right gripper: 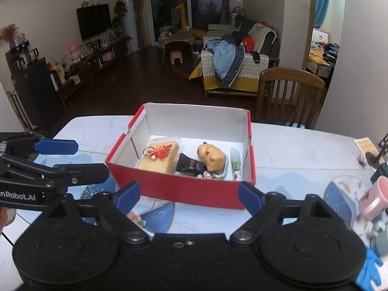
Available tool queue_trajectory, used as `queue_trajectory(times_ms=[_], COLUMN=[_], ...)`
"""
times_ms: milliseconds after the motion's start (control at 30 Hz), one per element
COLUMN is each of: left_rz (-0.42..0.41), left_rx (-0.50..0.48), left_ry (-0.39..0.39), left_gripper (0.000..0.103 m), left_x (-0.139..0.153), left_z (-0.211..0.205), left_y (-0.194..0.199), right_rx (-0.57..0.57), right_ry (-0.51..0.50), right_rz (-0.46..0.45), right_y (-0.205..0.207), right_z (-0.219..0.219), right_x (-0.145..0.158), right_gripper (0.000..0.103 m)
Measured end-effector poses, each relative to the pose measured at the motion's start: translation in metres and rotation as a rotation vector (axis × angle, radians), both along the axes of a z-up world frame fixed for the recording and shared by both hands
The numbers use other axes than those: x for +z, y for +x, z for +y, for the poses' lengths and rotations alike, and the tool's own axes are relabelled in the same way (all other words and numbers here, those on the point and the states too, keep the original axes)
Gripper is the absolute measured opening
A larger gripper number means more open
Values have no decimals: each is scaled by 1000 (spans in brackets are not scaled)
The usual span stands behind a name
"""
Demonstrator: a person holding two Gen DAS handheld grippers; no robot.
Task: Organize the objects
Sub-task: 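Withdraw both grippers from the box toward the remaining table items, then grasp the white-and-blue snack bag with the left gripper while the right grasps the yellow-green snack stick packet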
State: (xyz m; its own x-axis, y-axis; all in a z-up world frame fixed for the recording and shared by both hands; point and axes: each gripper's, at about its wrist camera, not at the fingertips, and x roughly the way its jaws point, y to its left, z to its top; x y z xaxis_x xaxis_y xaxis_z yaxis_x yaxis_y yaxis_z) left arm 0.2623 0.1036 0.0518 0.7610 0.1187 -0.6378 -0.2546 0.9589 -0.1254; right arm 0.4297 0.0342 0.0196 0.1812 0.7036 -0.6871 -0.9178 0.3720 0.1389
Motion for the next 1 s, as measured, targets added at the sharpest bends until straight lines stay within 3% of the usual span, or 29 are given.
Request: queue_trajectory(times_ms=[200,333,633,1000], left_rz=[-13,-15,12,152], left_rx=[-5,-1,42,138], left_ry=[15,6,12,-3], left_gripper=[87,102,103,103], left_x=[-3,-10,-39,-93], left_z=[-7,-10,-16,-14], left_y=[-18,-28,-39,-23], right_rx=[-7,-6,3,-9], right_ry=[16,16,-26,-125], right_rz=[13,5,-13,20], right_y=[-15,-27,-55,-69], right_z=[-20,-32,-52,-68], right_x=[-7,-14,-46,-99], right_gripper=[98,101,101,101])
